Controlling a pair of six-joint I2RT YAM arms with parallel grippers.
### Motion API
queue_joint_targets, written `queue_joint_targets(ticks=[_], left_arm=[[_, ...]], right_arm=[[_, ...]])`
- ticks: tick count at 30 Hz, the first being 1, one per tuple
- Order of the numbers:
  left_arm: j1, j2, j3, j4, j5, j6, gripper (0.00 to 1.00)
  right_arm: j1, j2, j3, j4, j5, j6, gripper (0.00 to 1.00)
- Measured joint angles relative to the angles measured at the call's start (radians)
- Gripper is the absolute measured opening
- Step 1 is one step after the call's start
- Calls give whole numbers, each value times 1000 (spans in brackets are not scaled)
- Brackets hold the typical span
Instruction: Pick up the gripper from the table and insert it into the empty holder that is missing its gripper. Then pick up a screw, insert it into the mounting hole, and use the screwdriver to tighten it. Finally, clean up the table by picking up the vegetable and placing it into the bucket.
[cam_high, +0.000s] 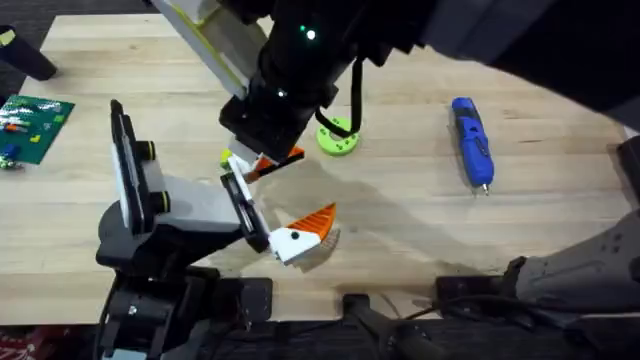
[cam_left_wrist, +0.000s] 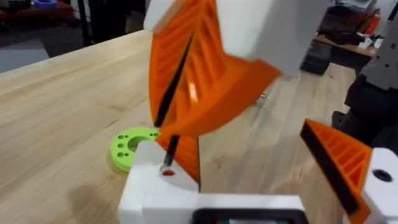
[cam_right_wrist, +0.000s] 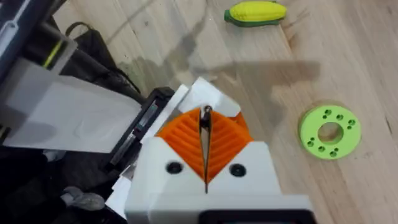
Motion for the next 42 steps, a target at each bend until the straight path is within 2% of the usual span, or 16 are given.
queue_joint_targets(ticks=[10,17,33,34,35,40,41,42], left_arm=[[0,0,0,0,0,0,983],[1,6,0,-2,0,-22,983],[1,10,0,-2,3,-27,983],[1,10,0,-2,3,-27,983],[1,10,0,-1,0,-26,983],[2,10,0,-1,-1,-26,983],[2,10,0,-1,0,-26,983],[2,10,0,-1,-1,-26,983]], right_arm=[[0,4,0,-4,-8,0,11],[-1,68,1,-12,-8,0,11],[0,69,2,-17,-8,0,11],[0,69,2,-18,-8,5,79],[0,69,2,-20,-11,7,188],[-12,69,3,-24,24,3,906],[-20,69,3,-23,28,4,966],[-24,69,3,-24,28,3,984]])
